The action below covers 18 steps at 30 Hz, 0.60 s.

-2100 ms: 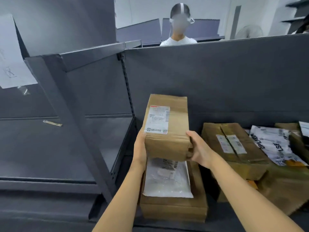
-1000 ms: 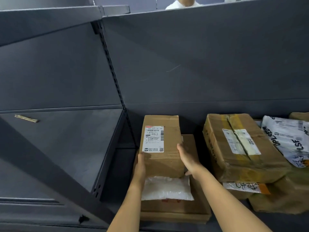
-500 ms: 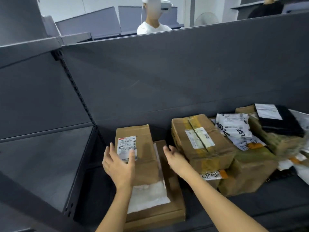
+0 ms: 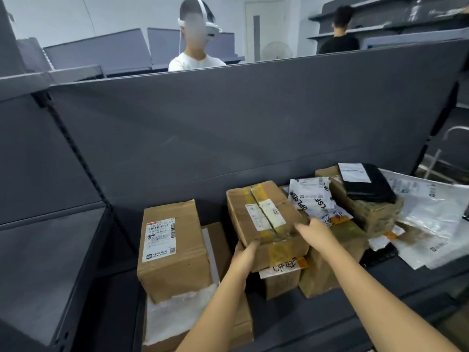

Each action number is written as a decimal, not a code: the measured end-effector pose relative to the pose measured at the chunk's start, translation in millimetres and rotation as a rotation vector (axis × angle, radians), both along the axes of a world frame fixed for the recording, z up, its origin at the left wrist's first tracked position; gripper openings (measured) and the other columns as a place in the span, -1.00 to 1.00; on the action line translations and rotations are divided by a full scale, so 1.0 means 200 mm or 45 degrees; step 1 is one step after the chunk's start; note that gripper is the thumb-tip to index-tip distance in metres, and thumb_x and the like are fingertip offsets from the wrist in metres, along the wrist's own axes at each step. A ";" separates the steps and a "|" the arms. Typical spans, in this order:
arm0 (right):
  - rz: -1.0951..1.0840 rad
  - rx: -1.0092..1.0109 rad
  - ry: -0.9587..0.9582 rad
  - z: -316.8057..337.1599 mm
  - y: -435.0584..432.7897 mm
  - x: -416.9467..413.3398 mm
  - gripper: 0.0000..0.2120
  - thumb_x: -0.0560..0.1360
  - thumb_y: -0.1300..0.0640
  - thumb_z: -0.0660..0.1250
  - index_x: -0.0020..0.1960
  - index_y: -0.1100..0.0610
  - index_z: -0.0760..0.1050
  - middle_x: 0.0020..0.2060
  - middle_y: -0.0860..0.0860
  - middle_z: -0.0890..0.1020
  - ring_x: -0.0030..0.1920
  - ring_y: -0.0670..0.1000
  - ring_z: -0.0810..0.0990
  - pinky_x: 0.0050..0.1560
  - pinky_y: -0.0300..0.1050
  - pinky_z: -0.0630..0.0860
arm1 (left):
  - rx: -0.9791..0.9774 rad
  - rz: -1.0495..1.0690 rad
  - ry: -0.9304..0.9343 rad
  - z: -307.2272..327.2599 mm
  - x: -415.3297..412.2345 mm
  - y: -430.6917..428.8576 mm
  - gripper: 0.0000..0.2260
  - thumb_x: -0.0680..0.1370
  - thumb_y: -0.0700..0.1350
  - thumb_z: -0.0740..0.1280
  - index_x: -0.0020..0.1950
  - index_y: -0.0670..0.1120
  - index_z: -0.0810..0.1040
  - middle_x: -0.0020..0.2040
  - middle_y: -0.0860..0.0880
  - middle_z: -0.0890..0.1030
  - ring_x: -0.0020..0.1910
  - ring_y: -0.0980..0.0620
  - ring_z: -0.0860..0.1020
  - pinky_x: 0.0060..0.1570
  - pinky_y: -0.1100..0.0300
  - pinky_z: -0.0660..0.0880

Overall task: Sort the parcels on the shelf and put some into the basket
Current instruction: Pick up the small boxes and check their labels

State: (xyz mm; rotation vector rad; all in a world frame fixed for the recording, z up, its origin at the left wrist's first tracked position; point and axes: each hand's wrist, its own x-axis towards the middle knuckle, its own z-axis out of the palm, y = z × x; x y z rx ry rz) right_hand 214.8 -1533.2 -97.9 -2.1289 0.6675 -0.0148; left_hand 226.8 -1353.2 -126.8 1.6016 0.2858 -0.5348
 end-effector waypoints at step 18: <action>0.143 1.189 -0.508 -0.06 0.12 -0.10 -0.34 0.35 -0.17 0.37 0.42 -0.16 0.29 0.23 0.03 0.59 0.21 0.13 0.57 0.18 0.22 0.49 | -0.451 -0.059 -0.311 -0.02 -0.01 0.28 -0.38 0.35 -0.08 0.41 0.41 0.12 0.37 0.21 -0.04 0.62 0.19 -0.06 0.56 0.15 0.05 0.49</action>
